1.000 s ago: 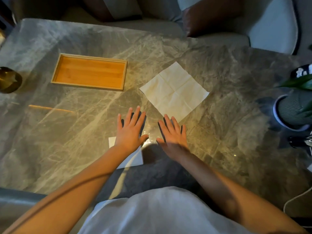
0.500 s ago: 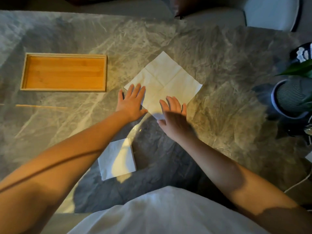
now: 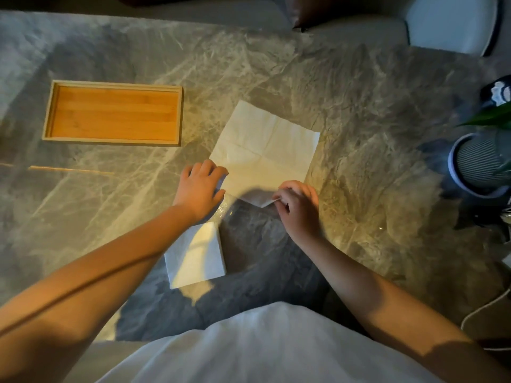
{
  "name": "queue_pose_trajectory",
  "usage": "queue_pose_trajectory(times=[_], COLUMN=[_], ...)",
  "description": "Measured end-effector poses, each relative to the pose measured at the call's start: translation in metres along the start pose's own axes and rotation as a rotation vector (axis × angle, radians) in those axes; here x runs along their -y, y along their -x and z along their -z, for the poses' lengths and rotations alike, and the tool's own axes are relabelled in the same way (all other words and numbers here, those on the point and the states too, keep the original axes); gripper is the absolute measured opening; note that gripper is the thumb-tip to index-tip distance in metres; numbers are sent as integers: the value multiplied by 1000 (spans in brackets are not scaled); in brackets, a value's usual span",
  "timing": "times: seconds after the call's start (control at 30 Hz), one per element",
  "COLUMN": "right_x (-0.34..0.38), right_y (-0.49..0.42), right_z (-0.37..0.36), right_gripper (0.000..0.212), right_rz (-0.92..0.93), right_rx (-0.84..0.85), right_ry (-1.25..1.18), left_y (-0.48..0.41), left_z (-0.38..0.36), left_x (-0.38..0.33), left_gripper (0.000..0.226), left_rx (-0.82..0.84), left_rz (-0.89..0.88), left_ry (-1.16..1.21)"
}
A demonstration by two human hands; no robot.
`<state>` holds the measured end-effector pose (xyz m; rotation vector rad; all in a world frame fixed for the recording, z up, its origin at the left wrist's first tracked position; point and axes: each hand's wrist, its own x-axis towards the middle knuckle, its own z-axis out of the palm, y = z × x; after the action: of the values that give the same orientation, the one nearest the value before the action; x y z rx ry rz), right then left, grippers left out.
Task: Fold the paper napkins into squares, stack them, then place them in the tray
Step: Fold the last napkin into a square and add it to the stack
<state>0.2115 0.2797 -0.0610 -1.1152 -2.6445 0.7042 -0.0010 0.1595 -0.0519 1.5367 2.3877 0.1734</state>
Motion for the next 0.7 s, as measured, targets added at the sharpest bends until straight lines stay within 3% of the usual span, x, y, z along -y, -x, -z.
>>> queue_pose_trajectory(times=[0.1, 0.23, 0.4, 0.5, 0.7], right_x=[-4, -13, -14, -14, -22], right_y=[12, 26, 47, 55, 70], right_z=[1, 11, 30, 41, 54], right_gripper=[7, 12, 11, 8, 6], right_rz=[-13, -1, -20, 1, 5], right_rx=[-12, 11, 101, 105, 86], right_ry=[-95, -249, -374, -443, -429], left_y=[16, 37, 55, 62, 72], left_z=[-2, -5, -12, -12, -4], left_x=[-5, -12, -12, -17, -23], left_gripper=[47, 76, 98, 89, 33], left_rx=[33, 85, 215, 186, 48], left_rz=[16, -52, -159, -174, -46], left_ry=[30, 111, 4, 26, 382])
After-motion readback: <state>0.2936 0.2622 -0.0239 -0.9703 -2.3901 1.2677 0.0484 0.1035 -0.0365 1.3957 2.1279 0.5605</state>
